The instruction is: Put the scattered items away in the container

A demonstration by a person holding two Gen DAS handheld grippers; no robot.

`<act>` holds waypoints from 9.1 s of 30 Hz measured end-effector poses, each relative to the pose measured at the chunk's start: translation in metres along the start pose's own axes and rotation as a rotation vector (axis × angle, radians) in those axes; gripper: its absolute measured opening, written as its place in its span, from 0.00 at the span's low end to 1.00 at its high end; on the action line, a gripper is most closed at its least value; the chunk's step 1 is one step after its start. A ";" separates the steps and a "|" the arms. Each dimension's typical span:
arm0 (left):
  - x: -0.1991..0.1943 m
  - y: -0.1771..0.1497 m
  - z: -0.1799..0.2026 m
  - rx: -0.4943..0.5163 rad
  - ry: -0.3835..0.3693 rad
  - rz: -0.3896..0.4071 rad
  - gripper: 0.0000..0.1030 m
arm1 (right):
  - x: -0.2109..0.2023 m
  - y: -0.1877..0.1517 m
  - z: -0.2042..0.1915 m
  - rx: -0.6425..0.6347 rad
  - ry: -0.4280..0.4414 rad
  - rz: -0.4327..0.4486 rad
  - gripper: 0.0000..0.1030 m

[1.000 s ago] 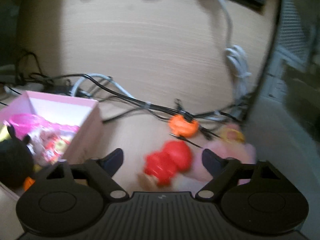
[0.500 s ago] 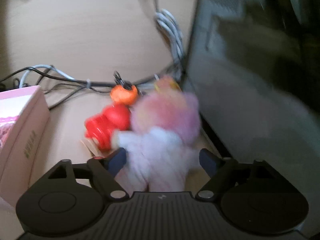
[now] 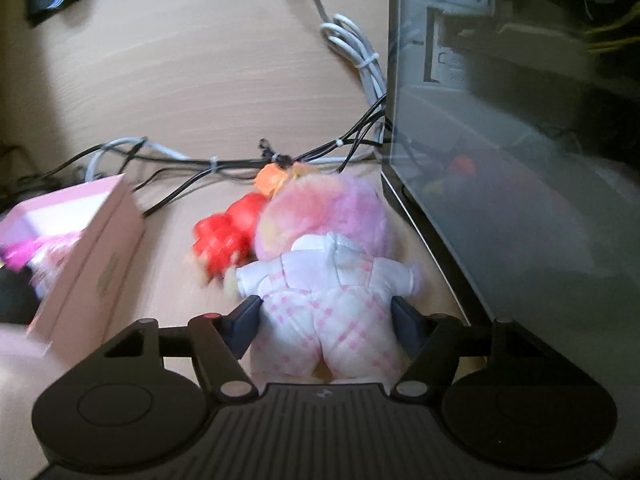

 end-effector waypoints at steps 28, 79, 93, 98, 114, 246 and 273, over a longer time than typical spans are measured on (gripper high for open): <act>0.126 0.055 0.144 0.053 -0.222 -0.240 0.90 | -0.071 -0.080 -0.016 0.066 0.334 0.019 0.90; 0.002 -0.042 0.036 -0.045 -0.302 -0.254 0.94 | -0.165 -0.111 -0.064 -0.553 0.349 -0.088 0.93; 0.017 -0.038 0.009 -0.187 -0.145 -0.218 0.94 | -0.165 -0.101 -0.112 -0.654 0.508 -0.065 0.93; 0.028 -0.046 0.011 -0.187 -0.113 -0.224 0.96 | -0.156 -0.110 -0.098 -0.629 0.515 -0.094 0.93; 0.022 -0.001 0.031 -0.188 -0.079 -0.102 0.92 | -0.141 -0.101 -0.093 -0.597 0.461 -0.056 0.86; -0.027 0.161 -0.100 -0.415 -0.167 0.251 0.74 | -0.079 0.120 -0.221 -0.903 0.337 0.244 0.72; 0.111 0.208 -0.157 -0.523 -0.064 0.095 0.91 | 0.038 0.145 -0.206 -0.419 0.541 0.019 0.84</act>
Point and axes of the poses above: each gripper's, at about its wrist camera, not at the fingertips, and x roughly the way its jaws point, z to its right, y to its top, the point moved 9 cm from there along x, roughly the way its jaws point, and after that the axes turned 12 degrees about -x, right-handed, at the moved point
